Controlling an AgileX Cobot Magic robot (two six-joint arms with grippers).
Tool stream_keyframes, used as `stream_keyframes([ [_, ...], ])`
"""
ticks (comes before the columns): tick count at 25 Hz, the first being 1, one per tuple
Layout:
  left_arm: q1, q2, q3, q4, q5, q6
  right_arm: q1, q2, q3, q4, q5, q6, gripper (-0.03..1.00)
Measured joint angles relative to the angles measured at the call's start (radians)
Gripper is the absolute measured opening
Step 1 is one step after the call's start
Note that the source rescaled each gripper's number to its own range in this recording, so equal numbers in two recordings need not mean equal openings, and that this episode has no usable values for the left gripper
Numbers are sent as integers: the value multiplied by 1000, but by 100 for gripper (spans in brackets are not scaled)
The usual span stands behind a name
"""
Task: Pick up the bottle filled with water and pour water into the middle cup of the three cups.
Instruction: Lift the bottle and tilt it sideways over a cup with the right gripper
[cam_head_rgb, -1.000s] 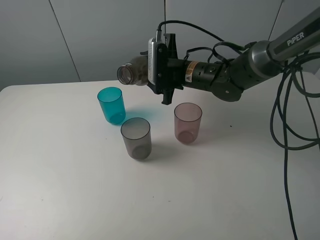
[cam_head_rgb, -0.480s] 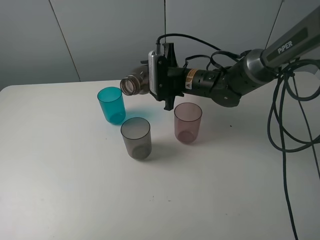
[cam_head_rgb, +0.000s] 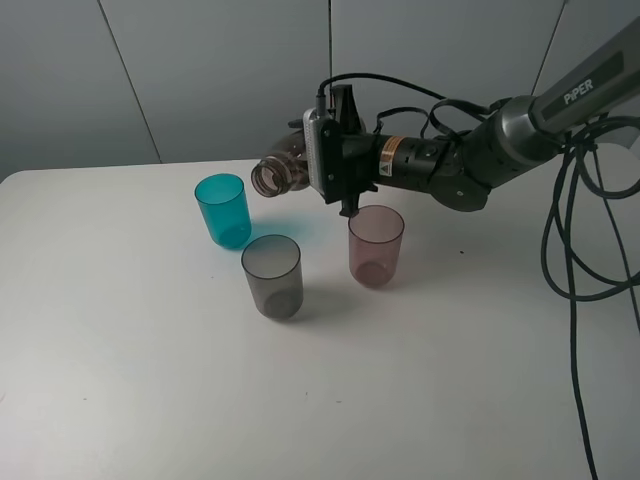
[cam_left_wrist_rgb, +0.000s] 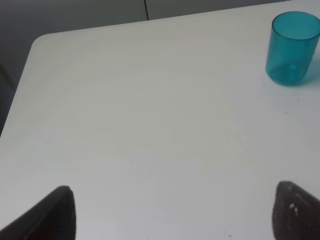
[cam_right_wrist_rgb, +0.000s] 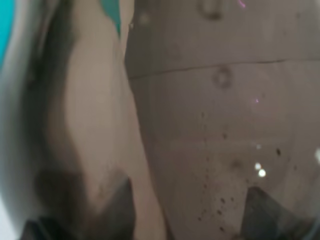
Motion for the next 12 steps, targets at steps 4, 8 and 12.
stream_keyframes([
  [4, 0, 0, 0, 0, 0, 0, 0, 0, 0, -34, -9, -7, 0],
  [8, 0, 0, 0, 0, 0, 0, 0, 0, 0, -45, -22, -9, 0],
  [12, 0, 0, 0, 0, 0, 0, 0, 0, -2, -61, -46, -17, 0],
])
